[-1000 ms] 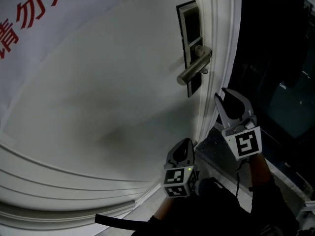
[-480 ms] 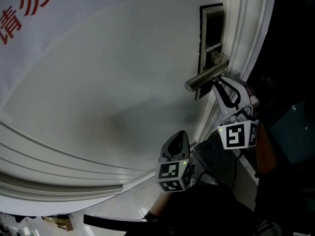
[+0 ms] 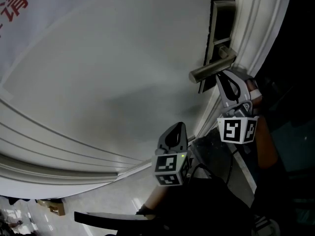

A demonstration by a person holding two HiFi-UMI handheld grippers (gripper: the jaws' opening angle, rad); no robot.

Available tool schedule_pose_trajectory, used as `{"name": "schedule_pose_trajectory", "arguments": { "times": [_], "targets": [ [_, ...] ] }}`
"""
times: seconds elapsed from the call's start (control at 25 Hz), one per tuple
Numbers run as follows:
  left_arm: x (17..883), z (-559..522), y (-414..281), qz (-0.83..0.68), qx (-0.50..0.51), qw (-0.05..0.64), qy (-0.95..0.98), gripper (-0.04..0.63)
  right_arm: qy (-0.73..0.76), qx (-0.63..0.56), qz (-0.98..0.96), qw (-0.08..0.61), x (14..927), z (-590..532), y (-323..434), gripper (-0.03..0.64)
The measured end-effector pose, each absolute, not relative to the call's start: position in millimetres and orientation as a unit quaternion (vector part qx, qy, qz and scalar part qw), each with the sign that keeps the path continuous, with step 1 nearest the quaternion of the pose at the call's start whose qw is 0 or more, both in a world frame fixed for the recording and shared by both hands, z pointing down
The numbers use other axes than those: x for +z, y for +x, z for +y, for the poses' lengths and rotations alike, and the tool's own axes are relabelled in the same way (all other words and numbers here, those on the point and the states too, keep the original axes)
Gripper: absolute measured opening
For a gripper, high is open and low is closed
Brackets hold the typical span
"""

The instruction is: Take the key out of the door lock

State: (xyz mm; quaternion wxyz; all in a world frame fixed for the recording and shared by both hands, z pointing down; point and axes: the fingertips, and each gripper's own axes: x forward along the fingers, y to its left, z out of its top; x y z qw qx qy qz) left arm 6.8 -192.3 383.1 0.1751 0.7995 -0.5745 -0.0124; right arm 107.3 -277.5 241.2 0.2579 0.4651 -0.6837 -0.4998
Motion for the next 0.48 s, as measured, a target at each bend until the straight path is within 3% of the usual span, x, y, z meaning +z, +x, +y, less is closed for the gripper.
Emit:
{"name": "schedule_pose_trajectory", "arguments": {
  "times": [0.48],
  "targets": [
    [377.3,-185.6,3.1,-0.574,-0.016,0.169,0.801,0.000,0.459,-0.520,-0.662,0.283,242.8,-275.4,106.6,0.023]
  ]
}}
